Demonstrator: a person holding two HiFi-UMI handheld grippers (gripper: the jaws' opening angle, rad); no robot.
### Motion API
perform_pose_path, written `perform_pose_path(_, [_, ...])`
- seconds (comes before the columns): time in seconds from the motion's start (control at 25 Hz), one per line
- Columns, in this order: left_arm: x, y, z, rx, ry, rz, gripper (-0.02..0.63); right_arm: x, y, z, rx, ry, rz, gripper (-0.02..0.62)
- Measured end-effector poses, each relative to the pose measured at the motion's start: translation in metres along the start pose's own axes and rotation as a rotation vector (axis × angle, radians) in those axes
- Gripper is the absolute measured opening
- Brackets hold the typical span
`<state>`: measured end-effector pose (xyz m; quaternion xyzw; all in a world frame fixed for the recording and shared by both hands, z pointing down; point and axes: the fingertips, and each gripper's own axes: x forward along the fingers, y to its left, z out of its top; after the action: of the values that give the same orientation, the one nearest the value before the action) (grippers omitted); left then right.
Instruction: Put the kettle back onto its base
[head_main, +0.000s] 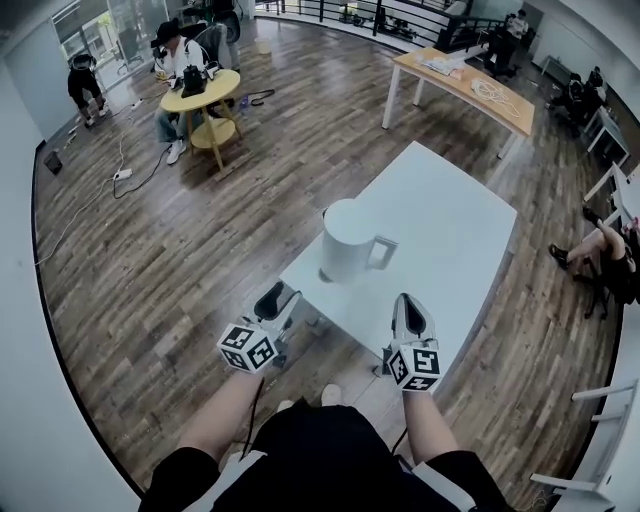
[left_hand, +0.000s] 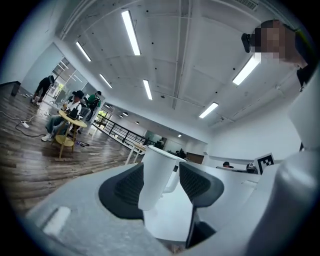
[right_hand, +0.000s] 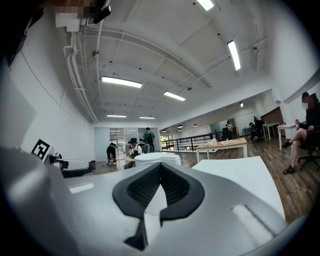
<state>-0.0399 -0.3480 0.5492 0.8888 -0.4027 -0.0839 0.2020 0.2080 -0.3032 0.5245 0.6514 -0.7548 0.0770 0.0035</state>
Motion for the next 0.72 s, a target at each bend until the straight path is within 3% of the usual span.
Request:
perform_pose_path(0.4, [-0.049,-0.022,0.025,0.057,-0.036,-0.124,0.216,-0.055,0.042,0.004,-0.033,-0.035,-0.035,0.006])
perform_pose_path(0.44, [-0.056,-0.022,0.027,0.070,-0.039,-0.123,0.181,-0.059,0.047,0.002,-0.029,-0.033,-0.040,0.006])
perform_pose_path(0.48, [-0.062,-0.020,0.028,0.084,-0.042,-0.119,0.057,-0.062,0.052,0.001,-0.026,-0.033,-0.044,0.006])
perform_pose_path(0.52, [-0.067,-0.018,0.030,0.096,-0.042,-0.114,0.016,-0.065,0.057,0.000,-0.024,-0.032,-0.049,0.006])
perform_pose_path(0.72, [-0.085,-0.011,0.031,0.124,-0.031,-0.130,-0.005,-0.082,0.080,-0.006,-0.005,-0.038,-0.086,0.005])
